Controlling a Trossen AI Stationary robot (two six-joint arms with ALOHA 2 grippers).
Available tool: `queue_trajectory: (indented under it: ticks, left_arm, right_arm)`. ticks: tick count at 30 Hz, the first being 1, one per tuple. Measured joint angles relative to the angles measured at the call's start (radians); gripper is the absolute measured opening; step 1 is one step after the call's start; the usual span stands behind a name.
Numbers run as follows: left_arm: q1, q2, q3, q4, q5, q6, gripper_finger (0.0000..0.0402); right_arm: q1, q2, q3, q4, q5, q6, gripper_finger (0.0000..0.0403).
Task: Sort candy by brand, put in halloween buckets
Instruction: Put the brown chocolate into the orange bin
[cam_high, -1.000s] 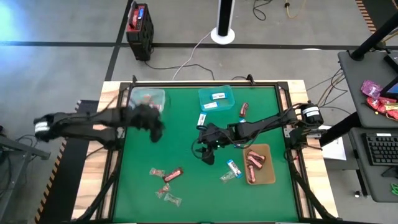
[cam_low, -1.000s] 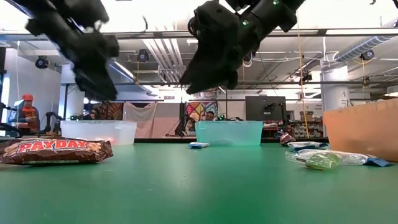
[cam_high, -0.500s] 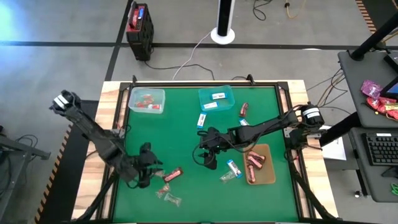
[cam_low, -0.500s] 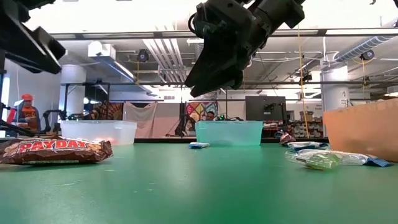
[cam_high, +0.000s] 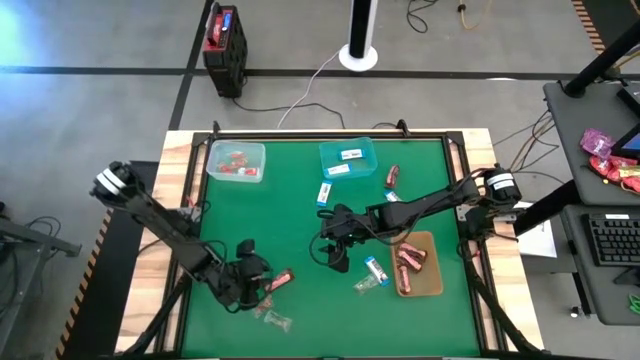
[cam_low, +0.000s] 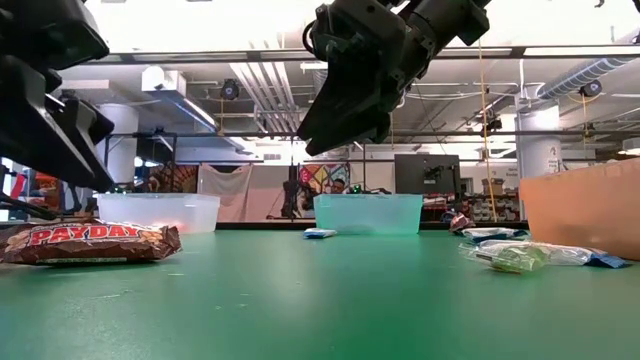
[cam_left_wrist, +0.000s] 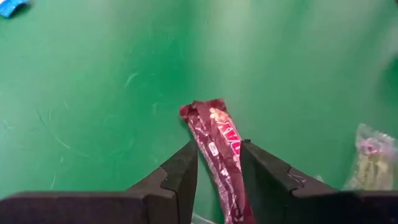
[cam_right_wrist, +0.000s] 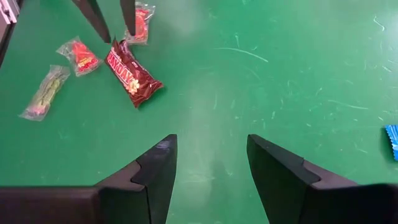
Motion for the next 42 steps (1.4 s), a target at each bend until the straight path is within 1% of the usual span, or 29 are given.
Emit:
queue_trajectory:
  ticks: [4, 11, 16, 21, 25, 27, 30, 31, 36, 42]
  left_arm:
    - [0.013, 0.026, 0.0, 0.0, 0.016, 0.0, 0.0105]
    - [0.033, 0.095, -0.002, 0.119, 0.063, 0.049, 0.0105]
    - [0.043, 0.111, -0.005, 0.132, 0.082, 0.036, 0.0104]
    - [0.054, 0.114, -0.036, 0.142, 0.098, -0.035, 0.0085]
    - [0.054, 0.114, -0.081, 0.233, 0.097, -0.037, 0.0067]
    - [0.054, 0.114, -0.093, 0.267, 0.096, -0.01, 0.0049]
    - [0.054, 0.114, -0.094, 0.285, 0.093, 0.046, 0.0012]
    - [0.054, 0.114, -0.092, 0.285, 0.084, 0.065, 0.0007]
    - [0.058, 0.094, -0.084, 0.291, -0.001, 0.176, 0.0001]
    - [0.107, 0.063, -0.083, 0.315, -0.041, 0.329, 0.0]
  right_arm:
    - [0.0, 0.0, 0.0, 0.0, 0.0, -0.002, 0.0187]
    - [0.0, 0.0, -0.002, 0.0, 0.0, 0.0, 0.0187]
    - [0.0, 0.0, -0.002, 0.0, 0.0, 0.004, 0.0187]
    - [0.0, 0.0, -0.002, 0.0, 0.0, 0.004, 0.0187]
    - [0.0, 0.0, -0.002, 0.0, 0.0, 0.002, 0.0187]
    - [0.0, 0.0, -0.002, 0.0, 0.001, 0.0, 0.0187]
    - [0.0, 0.0, -0.003, 0.0, 0.001, -0.002, 0.0187]
    - [0.0, 0.0, -0.003, 0.001, 0.001, -0.003, 0.0187]
    - [0.008, 0.0, -0.005, 0.035, 0.002, -0.046, 0.0187]
    - [0.046, 0.027, -0.012, 0.225, -0.001, -0.177, 0.0187]
